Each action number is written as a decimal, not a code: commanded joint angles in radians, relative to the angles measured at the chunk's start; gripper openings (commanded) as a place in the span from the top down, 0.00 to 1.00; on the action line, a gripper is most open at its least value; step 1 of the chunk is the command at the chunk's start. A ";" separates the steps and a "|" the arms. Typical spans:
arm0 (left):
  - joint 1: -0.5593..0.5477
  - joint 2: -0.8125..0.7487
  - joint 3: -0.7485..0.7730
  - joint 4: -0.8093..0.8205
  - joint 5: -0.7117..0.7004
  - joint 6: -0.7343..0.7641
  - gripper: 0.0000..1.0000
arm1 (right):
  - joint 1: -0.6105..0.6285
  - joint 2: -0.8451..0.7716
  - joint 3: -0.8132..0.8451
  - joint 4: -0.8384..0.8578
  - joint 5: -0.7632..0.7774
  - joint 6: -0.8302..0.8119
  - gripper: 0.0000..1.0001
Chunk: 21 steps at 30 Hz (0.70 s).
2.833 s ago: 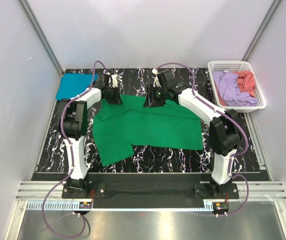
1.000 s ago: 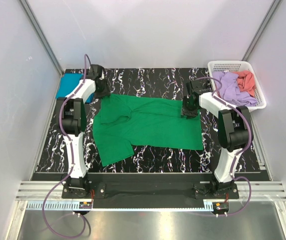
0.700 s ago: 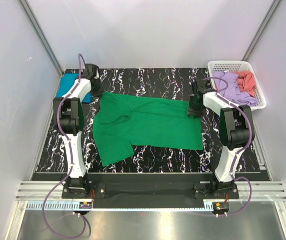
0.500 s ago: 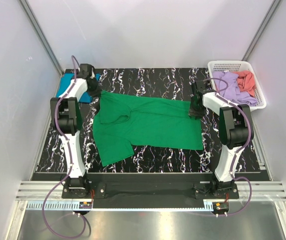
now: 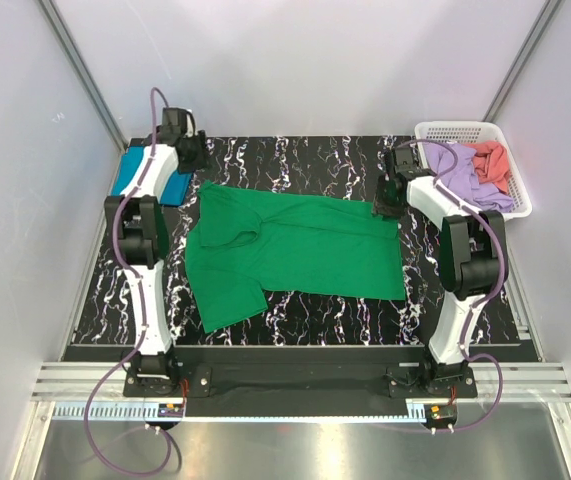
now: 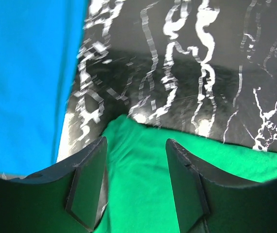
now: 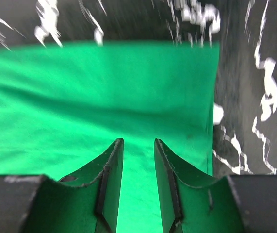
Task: Fold and stack the t-shirts
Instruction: Fold the tshirt
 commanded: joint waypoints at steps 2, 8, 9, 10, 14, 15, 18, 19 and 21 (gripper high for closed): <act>-0.059 0.076 0.062 0.014 -0.087 0.103 0.43 | -0.005 0.041 0.097 0.029 0.024 -0.012 0.61; -0.065 0.142 0.130 -0.059 -0.181 0.097 0.44 | -0.013 0.147 0.195 0.015 0.050 -0.041 0.61; -0.064 0.151 0.138 -0.067 -0.187 0.094 0.45 | -0.016 0.170 0.205 0.015 0.069 -0.044 0.61; -0.064 0.150 0.135 -0.070 -0.189 0.094 0.46 | -0.021 0.179 0.212 0.013 0.075 -0.044 0.61; -0.065 0.148 0.132 -0.078 -0.204 0.099 0.58 | -0.045 0.218 0.254 -0.020 0.099 -0.047 0.62; -0.065 0.150 0.130 -0.084 -0.210 0.100 0.64 | -0.053 0.233 0.262 -0.031 0.107 -0.051 0.62; -0.062 0.154 0.139 -0.095 -0.242 0.083 0.84 | -0.062 0.244 0.263 -0.039 0.125 -0.068 0.62; -0.061 0.153 0.139 -0.093 -0.249 0.074 0.92 | -0.064 0.244 0.265 -0.039 0.127 -0.073 0.62; -0.049 0.153 0.150 -0.092 -0.238 0.021 0.99 | -0.070 0.253 0.271 -0.043 0.136 -0.076 0.63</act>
